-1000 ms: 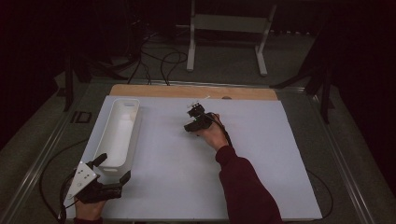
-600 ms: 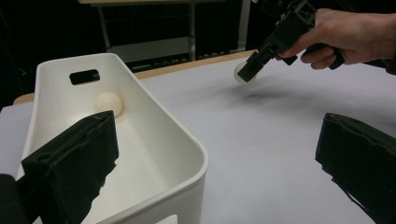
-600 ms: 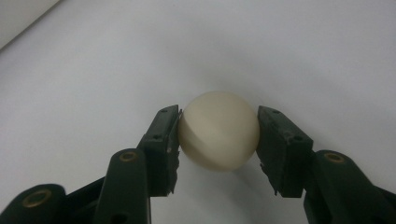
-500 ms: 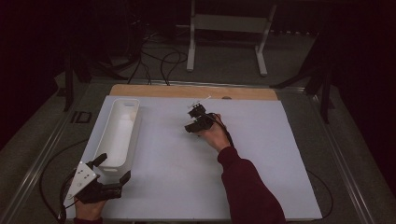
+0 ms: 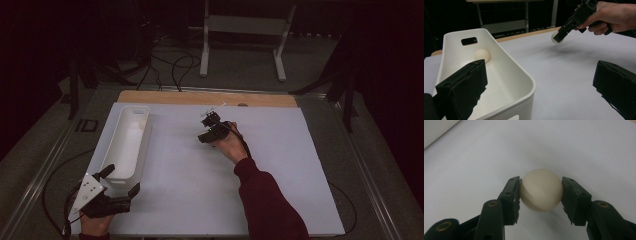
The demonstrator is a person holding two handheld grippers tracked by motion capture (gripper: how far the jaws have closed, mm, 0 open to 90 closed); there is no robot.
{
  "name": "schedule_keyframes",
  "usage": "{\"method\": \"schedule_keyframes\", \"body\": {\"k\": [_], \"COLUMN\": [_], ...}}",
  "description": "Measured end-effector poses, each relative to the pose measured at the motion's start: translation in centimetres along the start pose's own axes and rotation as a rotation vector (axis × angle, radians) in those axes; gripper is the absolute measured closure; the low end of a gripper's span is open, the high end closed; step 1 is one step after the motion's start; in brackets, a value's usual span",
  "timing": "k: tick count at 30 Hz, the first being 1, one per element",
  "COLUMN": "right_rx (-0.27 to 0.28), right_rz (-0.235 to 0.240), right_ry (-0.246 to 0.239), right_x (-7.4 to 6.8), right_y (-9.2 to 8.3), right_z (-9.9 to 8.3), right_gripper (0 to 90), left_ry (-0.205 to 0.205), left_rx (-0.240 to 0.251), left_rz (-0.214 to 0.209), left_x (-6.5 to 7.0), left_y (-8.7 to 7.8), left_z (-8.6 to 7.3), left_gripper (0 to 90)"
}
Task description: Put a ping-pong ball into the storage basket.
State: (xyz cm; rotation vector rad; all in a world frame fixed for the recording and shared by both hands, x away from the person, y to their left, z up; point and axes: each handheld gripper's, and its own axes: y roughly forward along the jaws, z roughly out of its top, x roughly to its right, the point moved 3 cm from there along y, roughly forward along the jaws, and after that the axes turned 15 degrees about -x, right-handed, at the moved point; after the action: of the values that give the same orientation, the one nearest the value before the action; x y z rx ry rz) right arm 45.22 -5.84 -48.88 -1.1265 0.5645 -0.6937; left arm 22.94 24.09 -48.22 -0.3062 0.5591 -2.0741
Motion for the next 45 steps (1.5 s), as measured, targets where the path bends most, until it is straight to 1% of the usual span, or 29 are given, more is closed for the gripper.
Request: {"method": "schedule_keyframes", "body": {"k": [19, 37, 40, 45], "right_rx": [0.001, 0.008, 0.007, 0.007], "right_rz": [-0.005, -0.007, -0.012, -0.006], "right_ry": [-0.014, -0.040, -0.053, -0.050], "right_x": [0.0, -0.8, -0.9, -1.0], "right_y": [-0.8, -1.6, -1.7, -1.9], "right_z": [-0.3, -0.2, -0.2, -0.2], "right_gripper": [50.2, 50.2, 50.3, 50.3], "left_ry": [0.000, -0.001, 0.001, 0.001], "left_rx": [0.000, 0.001, 0.000, -0.001], "left_rz": [0.000, -0.001, 0.000, 0.000], "left_x": [0.0, 0.1, 0.1, 0.1], "left_y": [0.0, 0.0, 0.0, 0.0], "left_z": [0.0, 0.0, 0.0, 0.0], "left_gripper": [0.0, 0.0, 0.0, 0.0]}}
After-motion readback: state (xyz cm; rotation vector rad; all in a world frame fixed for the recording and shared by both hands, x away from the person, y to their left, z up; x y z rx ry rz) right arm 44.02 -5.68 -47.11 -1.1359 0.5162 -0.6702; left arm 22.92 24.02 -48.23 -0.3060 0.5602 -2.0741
